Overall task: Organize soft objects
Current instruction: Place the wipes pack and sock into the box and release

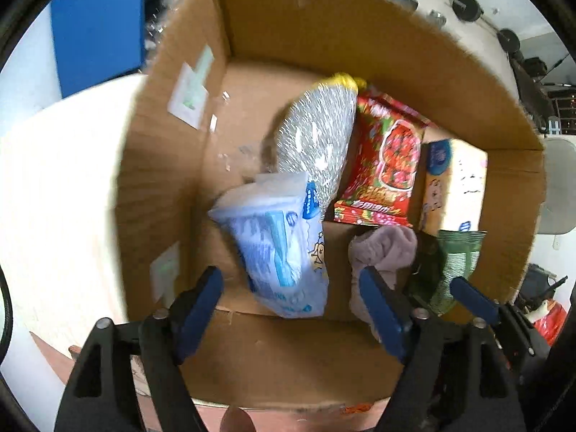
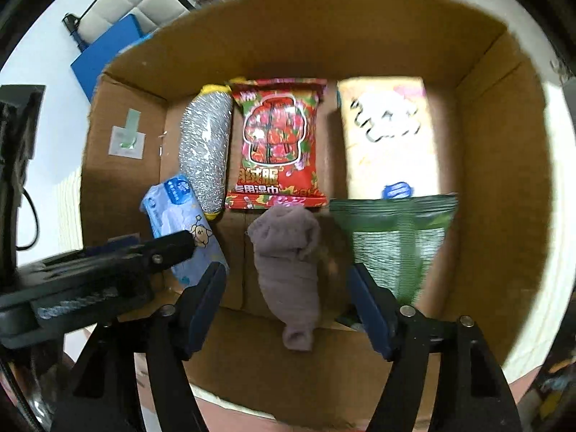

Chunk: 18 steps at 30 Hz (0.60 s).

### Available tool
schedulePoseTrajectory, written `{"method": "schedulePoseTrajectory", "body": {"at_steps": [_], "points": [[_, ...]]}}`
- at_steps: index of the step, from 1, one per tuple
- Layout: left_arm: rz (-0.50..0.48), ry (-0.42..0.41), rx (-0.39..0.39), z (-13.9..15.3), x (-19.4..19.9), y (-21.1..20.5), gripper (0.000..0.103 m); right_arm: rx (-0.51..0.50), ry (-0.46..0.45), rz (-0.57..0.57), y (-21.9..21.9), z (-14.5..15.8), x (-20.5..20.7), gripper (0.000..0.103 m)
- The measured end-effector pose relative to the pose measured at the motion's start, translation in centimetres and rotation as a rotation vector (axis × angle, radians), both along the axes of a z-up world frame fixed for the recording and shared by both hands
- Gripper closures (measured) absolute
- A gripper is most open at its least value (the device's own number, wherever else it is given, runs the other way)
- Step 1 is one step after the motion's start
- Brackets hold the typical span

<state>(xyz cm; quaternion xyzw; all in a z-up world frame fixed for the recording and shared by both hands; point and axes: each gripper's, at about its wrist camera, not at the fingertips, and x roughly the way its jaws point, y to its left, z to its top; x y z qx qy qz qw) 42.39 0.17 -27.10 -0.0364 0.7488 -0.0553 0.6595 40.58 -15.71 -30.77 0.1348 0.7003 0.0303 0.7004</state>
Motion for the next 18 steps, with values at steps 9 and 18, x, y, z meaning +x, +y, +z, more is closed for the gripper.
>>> {"method": "schedulePoseTrajectory", "body": {"at_steps": [9, 18], "points": [[0.012, -0.241, 0.109, 6.2, -5.2, 0.0, 0.003, -0.185, -0.076, 0.036, -1.3, 3.5, -3.2, 0.000], [0.018, -0.421, 0.104, 11.4, -11.5, 2.1, 0.003, -0.227, -0.196, -0.014, -4.0, 8.6, -8.8, 0.000]]}}
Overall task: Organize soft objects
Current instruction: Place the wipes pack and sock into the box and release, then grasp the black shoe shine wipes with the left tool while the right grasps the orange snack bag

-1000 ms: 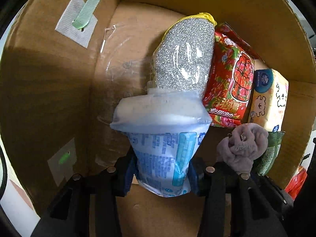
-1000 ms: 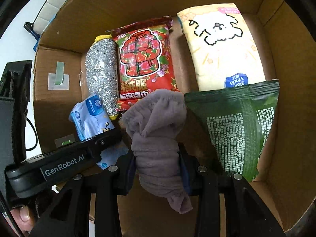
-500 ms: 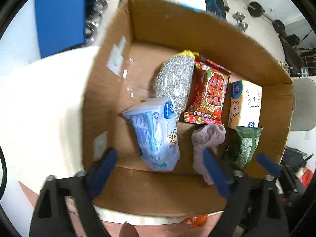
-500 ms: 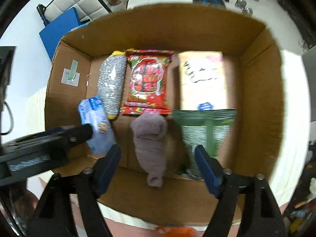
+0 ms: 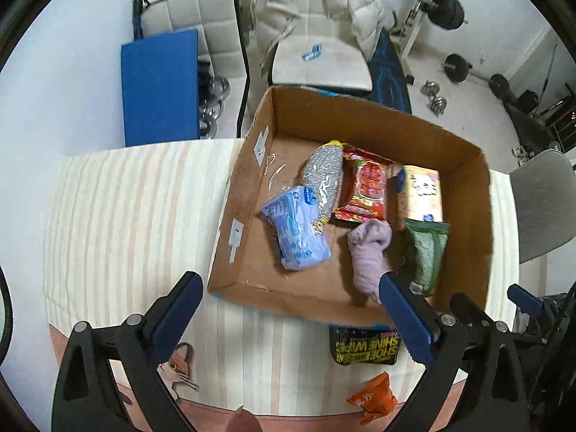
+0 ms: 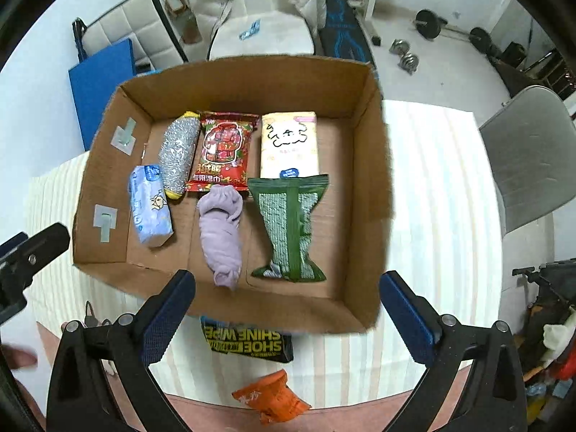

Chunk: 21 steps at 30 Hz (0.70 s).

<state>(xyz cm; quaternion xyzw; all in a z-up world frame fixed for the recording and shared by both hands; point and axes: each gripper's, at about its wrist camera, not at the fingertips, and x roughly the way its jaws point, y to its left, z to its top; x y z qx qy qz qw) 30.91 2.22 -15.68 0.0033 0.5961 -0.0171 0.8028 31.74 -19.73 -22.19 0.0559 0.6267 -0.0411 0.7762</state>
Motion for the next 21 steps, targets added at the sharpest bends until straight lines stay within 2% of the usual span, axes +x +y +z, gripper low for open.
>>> {"method": "schedulePoseTrajectory", "body": {"at_steps": [5, 9, 12, 14, 16, 19, 21], "points": [[-0.019, -0.062, 0.020, 1.4, -3.2, -0.8, 0.003, -0.009, -0.094, 0.006, 0.4, 3.0, -3.2, 0.000], [-0.017, -0.088, 0.020, 2.0, -4.7, -0.9, 0.003, -0.010, -0.125, 0.014, 1.1, 4.1, -4.3, 0.000], [-0.006, -0.086, 0.008, 1.9, -5.6, -0.5, 0.003, 0.059, -0.112, 0.016, 0.7, 4.2, -5.1, 0.000], [0.008, -0.067, 0.027, 1.3, -6.7, -0.1, 0.003, 0.117, -0.096, 0.023, 0.3, 3.7, -6.1, 0.000], [0.014, -0.043, 0.045, 0.1, -8.3, 0.4, 0.003, 0.154, -0.055, 0.029, -0.1, 2.4, -7.7, 0.000], [0.016, 0.038, 0.102, -3.5, -10.6, 0.9, 0.003, 0.198, 0.082, 0.008, -1.1, -2.6, -11.3, 0.000], [0.021, 0.115, 0.119, -6.6, -11.9, 1.2, 0.003, 0.260, 0.196, -0.050, -1.7, -6.7, -13.5, 0.000]]}}
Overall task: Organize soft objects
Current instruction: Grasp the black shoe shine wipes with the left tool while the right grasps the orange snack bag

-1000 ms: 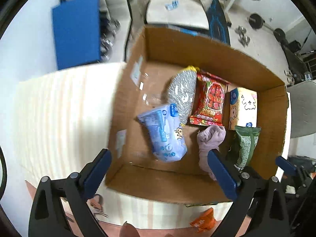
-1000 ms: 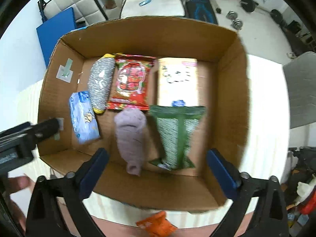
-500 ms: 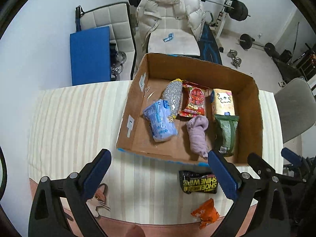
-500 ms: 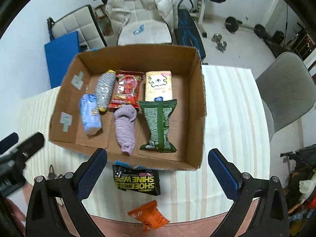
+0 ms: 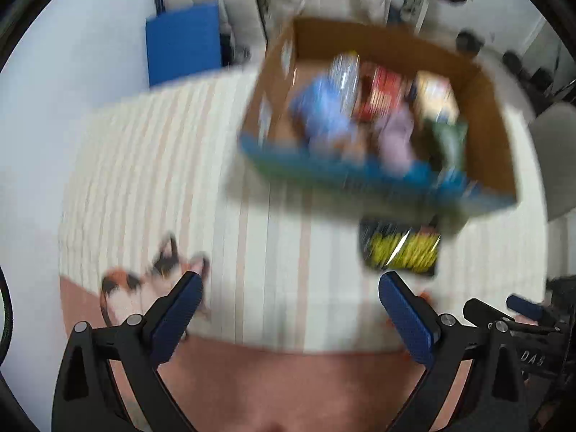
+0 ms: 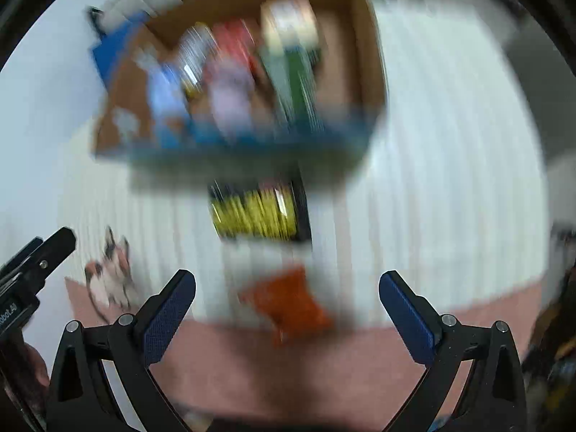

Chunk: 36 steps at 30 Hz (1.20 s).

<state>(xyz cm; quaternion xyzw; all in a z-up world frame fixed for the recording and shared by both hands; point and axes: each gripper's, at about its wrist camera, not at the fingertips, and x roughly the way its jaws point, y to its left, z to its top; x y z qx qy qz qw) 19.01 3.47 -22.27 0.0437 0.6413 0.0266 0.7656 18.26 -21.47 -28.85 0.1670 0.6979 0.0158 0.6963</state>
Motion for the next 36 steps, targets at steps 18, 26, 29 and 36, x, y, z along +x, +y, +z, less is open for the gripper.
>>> {"method": "schedulePoseTrajectory", "body": {"at_steps": [18, 26, 29, 36], "points": [[-0.808, -0.024, 0.323, -8.9, -0.2, -12.9, 0.003, -0.106, 0.127, 0.125, 0.5, -9.6, -5.6, 0.045], [-1.009, 0.098, 0.328, -13.4, -0.1, -19.4, 0.003, -0.112, 0.136, 0.051, -3.9, -8.7, -8.0, 0.046], [-0.979, 0.211, 0.196, -14.3, -0.8, -19.9, 0.003, -0.101, 0.131, 0.033, -4.8, -8.3, -8.7, 0.046], [-0.849, 0.260, -0.015, -11.1, -2.6, -18.8, 0.003, -0.065, 0.117, -0.003, -8.2, -6.9, -9.6, 0.046]]}}
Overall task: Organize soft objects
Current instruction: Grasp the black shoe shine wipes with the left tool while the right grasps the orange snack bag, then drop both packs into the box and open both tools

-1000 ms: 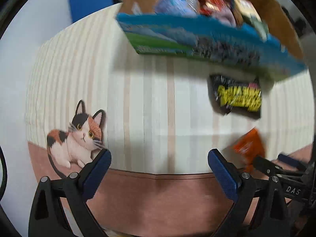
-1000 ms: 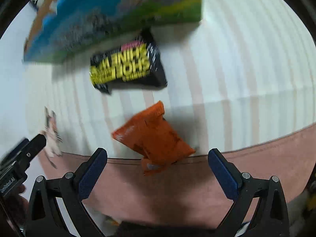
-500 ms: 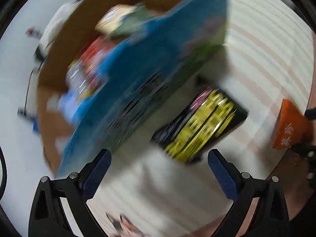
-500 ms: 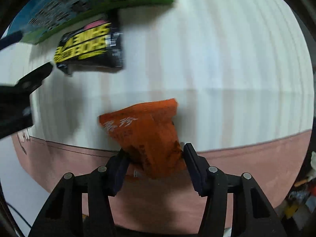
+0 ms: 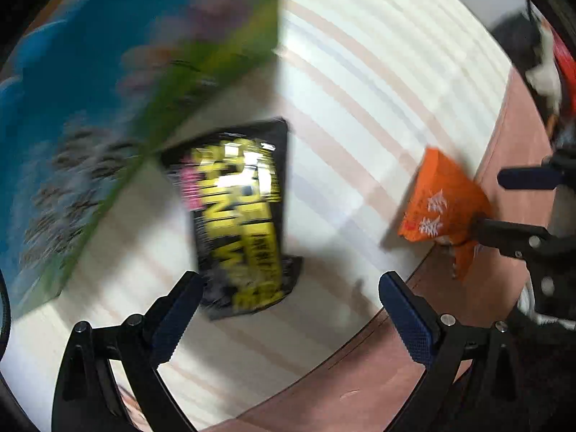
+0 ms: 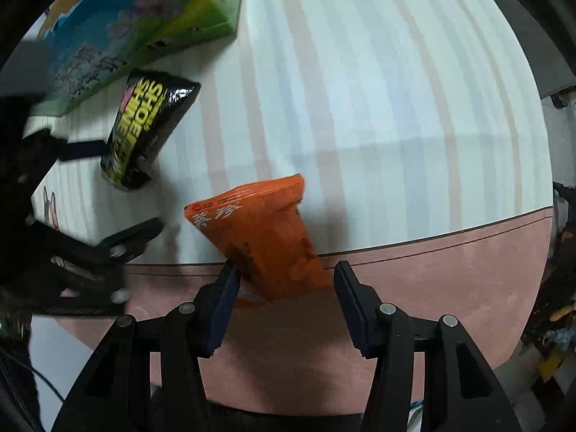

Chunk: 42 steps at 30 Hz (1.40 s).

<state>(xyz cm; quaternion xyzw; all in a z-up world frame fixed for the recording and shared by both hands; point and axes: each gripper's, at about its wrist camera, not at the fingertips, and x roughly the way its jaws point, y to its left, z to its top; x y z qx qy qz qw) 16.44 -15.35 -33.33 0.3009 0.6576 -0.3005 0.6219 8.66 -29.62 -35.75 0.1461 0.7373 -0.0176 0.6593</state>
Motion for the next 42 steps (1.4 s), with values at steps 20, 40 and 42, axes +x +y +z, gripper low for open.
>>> {"method": "schedulePoseTrajectory", "body": {"at_steps": [20, 40, 42], "points": [[0.102, -0.018, 0.047, -1.4, 2.7, -4.7, 0.054, 0.130, 0.013, -0.081, -1.4, -2.0, 2.7, 0.046], [0.591, 0.063, 0.058, -1.8, 1.6, 3.0, 0.043, 0.198, 0.043, -0.068, 3.2, -4.5, 3.5, 0.046], [0.601, 0.056, 0.048, -1.7, 1.4, 1.7, 0.045, 0.183, 0.042, -0.050, 4.2, -4.7, 4.0, 0.045]]}}
